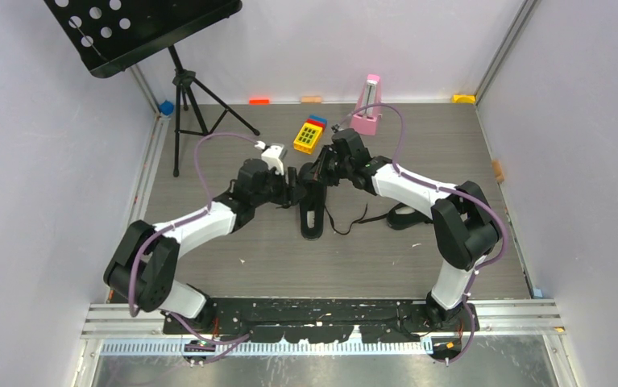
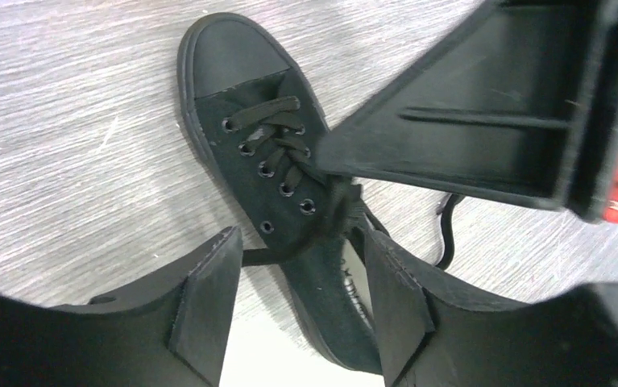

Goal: Tie the shoes
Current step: Cross the shoelace with the shoelace.

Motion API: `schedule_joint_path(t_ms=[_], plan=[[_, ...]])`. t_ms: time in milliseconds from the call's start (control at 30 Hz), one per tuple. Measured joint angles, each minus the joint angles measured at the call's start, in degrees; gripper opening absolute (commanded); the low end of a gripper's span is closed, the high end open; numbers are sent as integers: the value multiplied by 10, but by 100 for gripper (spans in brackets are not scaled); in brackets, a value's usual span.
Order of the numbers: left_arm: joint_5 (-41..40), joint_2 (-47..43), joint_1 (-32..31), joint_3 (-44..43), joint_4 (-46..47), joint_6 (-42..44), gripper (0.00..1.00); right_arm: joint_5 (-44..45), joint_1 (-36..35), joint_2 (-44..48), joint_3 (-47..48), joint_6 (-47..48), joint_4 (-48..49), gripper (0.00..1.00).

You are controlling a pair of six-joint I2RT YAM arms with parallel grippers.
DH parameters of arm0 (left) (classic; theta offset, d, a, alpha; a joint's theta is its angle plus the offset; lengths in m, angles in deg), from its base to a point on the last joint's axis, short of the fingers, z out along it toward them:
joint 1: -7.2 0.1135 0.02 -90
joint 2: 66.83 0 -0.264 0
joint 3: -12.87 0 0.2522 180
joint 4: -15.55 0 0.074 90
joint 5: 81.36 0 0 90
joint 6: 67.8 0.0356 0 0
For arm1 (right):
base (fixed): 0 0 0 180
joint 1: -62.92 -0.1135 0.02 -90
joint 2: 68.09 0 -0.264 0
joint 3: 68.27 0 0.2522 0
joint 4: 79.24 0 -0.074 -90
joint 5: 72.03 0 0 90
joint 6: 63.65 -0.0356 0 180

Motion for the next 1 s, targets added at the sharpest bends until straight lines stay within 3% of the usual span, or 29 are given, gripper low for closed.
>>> schedule_joint_path(t_ms=[267,500,667,767,900,1000], plan=[[-169,-27,-116,-12,-47,16,57,0,1,0,0,-6,-2,0],[-258,-1,-131,-36,-69,10,54,-2,1,0,0,-9,0,0],[-273,25,-131,-56,-71,9,47,-3,1,0,-1,-14,4,0],[-273,35,-131,-64,-71,7,34,-4,1,0,-2,-17,6,0],[-273,46,-131,-74,-71,4,9,-5,1,0,-2,-19,7,0],[-275,55,-130,-82,-74,3,3,-5,3,0,-3,-19,7,0]])
